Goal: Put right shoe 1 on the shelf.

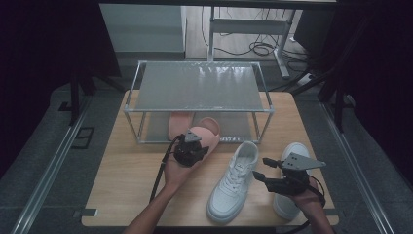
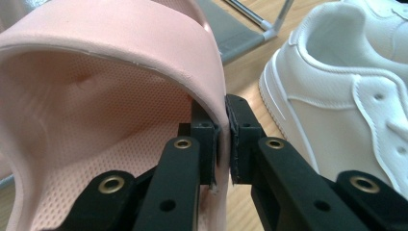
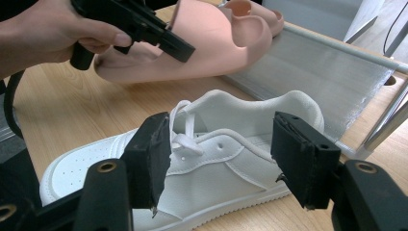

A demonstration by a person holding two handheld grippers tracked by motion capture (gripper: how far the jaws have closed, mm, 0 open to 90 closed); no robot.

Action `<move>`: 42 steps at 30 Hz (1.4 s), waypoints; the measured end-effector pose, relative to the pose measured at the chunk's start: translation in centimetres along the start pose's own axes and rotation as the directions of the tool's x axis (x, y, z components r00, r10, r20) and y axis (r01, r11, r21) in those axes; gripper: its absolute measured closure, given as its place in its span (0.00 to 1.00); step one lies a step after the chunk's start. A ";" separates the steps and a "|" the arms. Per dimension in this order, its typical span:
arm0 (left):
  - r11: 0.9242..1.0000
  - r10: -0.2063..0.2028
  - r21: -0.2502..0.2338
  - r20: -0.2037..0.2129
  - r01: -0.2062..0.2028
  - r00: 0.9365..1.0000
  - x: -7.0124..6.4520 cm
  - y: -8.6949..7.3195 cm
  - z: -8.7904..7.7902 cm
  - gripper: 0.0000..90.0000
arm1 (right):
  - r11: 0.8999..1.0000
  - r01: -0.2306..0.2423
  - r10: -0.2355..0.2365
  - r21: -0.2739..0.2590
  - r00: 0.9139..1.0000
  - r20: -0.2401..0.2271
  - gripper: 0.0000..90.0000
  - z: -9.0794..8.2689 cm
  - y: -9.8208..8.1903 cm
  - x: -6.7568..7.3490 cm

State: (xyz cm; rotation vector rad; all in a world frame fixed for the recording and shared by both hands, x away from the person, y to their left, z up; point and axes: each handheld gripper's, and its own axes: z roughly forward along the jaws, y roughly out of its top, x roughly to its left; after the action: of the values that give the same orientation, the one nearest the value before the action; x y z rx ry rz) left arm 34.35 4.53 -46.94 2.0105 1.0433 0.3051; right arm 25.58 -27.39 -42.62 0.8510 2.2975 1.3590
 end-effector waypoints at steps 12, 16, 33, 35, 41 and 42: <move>1.000 -0.027 -0.010 -0.027 0.026 0.999 -0.5 2.7 2.6 0.93 | 1.000 -0.001 0.001 -0.004 1.000 -0.002 0.44 -0.1 0.0 0.0; 0.999 -0.035 -0.006 -0.010 0.035 0.999 -0.9 3.4 3.3 0.93 | 1.000 -0.001 0.001 -0.006 1.000 -0.004 0.44 -0.1 0.0 0.0; 0.992 -0.129 -0.015 -0.089 0.128 0.988 -0.2 4.5 7.1 0.93 | 1.000 0.004 -0.004 -0.007 1.000 -0.011 0.44 -0.1 0.1 0.3; 0.990 -0.140 -0.013 -0.095 0.139 0.986 -0.1 4.6 7.5 0.92 | 1.000 0.006 -0.006 -0.005 1.000 -0.012 0.44 0.0 0.1 0.2; 0.986 -0.164 -0.020 -0.107 0.163 0.981 -0.2 5.1 8.9 0.92 | 1.000 0.004 -0.004 -0.007 1.000 -0.014 0.44 0.0 0.1 0.2; 0.987 -0.162 -0.015 -0.109 0.161 0.981 -0.2 5.2 9.1 0.92 | 1.000 0.005 -0.005 -0.002 1.000 -0.012 0.44 -0.1 0.1 0.2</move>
State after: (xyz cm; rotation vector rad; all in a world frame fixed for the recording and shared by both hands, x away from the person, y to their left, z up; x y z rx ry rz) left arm 42.09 -2.35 -48.68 1.9071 1.2650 0.3347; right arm 25.41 -27.28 -42.46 0.8377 2.3055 1.3679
